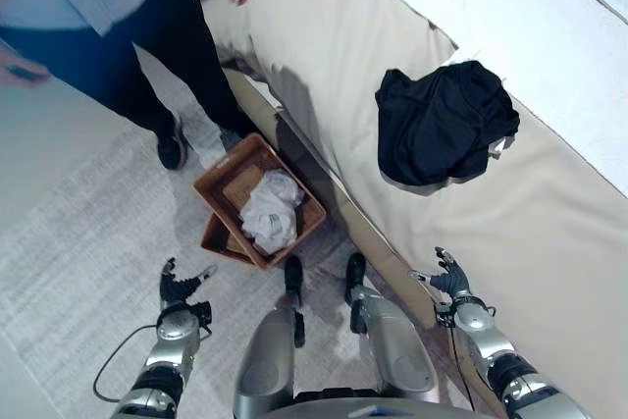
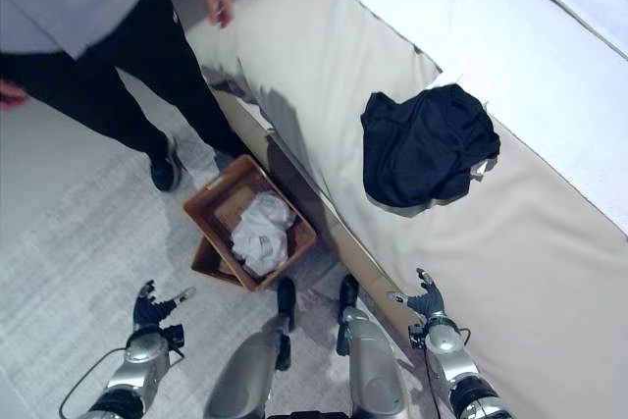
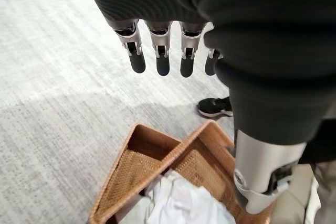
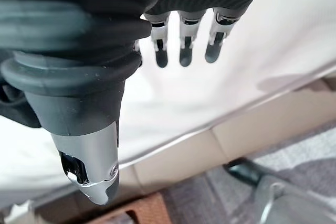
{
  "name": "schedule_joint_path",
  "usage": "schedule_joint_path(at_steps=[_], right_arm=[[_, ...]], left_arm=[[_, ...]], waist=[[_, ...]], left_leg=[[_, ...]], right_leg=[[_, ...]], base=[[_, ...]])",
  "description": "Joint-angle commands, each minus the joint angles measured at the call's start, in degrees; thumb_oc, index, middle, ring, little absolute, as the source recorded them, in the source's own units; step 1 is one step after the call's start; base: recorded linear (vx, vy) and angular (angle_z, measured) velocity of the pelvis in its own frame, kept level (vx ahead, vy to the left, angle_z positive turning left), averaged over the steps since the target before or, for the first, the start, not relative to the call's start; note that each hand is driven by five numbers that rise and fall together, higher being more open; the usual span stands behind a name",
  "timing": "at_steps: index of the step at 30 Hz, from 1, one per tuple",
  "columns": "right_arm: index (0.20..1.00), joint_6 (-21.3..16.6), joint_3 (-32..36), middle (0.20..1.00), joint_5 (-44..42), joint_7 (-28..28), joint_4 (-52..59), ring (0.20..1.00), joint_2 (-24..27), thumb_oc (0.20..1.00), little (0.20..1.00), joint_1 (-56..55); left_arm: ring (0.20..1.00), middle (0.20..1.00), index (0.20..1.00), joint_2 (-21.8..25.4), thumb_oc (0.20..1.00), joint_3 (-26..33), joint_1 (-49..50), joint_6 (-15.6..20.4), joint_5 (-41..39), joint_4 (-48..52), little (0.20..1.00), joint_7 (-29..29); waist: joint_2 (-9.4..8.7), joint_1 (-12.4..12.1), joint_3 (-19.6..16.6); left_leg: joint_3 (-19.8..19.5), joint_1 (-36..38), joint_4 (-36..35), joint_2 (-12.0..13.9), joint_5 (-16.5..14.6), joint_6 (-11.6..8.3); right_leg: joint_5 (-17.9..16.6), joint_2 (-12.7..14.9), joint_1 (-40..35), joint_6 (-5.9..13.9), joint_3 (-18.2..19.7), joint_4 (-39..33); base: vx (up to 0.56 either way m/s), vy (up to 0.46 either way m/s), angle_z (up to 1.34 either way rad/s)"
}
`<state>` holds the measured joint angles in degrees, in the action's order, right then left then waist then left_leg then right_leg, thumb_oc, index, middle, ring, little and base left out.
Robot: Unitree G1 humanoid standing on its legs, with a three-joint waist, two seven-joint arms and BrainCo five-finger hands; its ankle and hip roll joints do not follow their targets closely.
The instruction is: Pick up clothes into the bucket
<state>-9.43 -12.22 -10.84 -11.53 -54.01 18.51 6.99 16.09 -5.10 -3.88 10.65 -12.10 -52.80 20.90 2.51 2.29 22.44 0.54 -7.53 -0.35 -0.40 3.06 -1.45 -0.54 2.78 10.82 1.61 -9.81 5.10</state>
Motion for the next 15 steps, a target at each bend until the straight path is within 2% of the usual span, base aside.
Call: schedule_joint_path(at_steps=[1, 4, 7, 12, 13, 15], right_arm=[[1.0, -0.32, 1.15, 1.0, -2.22, 0.84, 0.49, 1.0, 0.44, 1.0, 1.0, -1.81], [1.0, -0.78, 1.31, 1.0, -1.87, 1.38, 2.48, 1.0, 0.5, 1.0, 1.0, -2.11], [1.0, -2.34, 2.58, 1.0, -1.82, 0.86, 10.12, 1.0, 1.49, 1.0, 1.0, -2.31], [1.0, -4.22, 4.37, 1.0, 8.32, -2.98, 27.07, 1.0, 6.57, 1.0, 1.0, -1.63], [1.0, -4.11, 4.45, 1.0, 8.39, -2.98, 27.25, 1.0, 6.57, 1.0, 1.0, -1.78], [1.0, -4.25, 6.89, 1.0, 13.74, -7.06, 32.19, 1.0, 8.74, 1.0, 1.0, 0.03]], left_arm=[[1.0, 1.0, 1.0, -0.12, 1.0, -1.77, -0.45, 0.57, 3.26, -3.94, 1.0, -3.42], [1.0, 1.0, 1.0, -1.18, 1.0, -4.28, 1.22, 0.17, 7.38, -4.71, 1.0, -5.34], [1.0, 1.0, 1.0, -2.0, 1.0, -4.96, 2.99, -0.1, 9.82, -5.19, 1.0, -6.02], [1.0, 1.0, 1.0, -1.52, 1.0, -10.38, 4.83, 0.51, 18.77, -1.98, 1.0, -6.56], [1.0, 1.0, 1.0, -1.52, 1.0, -10.44, 4.89, 0.47, 18.79, -1.9, 1.0, -6.57], [1.0, 1.0, 1.0, -1.29, 1.0, -11.15, 5.67, 0.77, 19.21, 0.18, 1.0, -6.2]], waist=[[-2.8, 0.46, -4.47], [-2.34, 0.43, -6.52], [-1.91, 0.38, -7.67], [-1.12, 0.54, -7.97], [-1.1, 0.5, -8.01], [-0.45, 0.41, -7.41]], left_leg=[[-1.68, -0.34, 2.11, 0.99, -1.87, -1.75], [-1.95, 2.12, 0.08, 1.59, -1.28, -1.94], [-1.84, 3.83, -0.13, 1.82, -1.59, -1.85], [-2.2, 4.69, 0.58, 1.9, -2.49, -1.55], [-2.21, 4.69, 0.59, 1.9, -2.51, -1.55], [-2.62, 4.2, 0.56, 2.03, -2.37, -1.26]], right_leg=[[-0.47, 4.15, -1.58, 5.24, 0.67, -0.86], [0.23, 3.8, -3.76, 5.03, 0.14, -1.44], [1.2, 3.63, -4.97, 4.82, -0.09, -0.57], [2.96, 3.42, -4.86, 4.54, 0.27, 2.03], [3.03, 3.43, -4.81, 4.54, 0.28, 2.15], [3.94, 3.63, -3.51, 4.42, 0.34, 4.7]], base=[[0.07, -0.03, 0.02], [0.11, -0.054, 0.07], [0.09, -0.026, 0.11], [0.05, -0.012, 0.02], [0.0, 0.0, 0.0], [0.0, 0.0, 0.02]])
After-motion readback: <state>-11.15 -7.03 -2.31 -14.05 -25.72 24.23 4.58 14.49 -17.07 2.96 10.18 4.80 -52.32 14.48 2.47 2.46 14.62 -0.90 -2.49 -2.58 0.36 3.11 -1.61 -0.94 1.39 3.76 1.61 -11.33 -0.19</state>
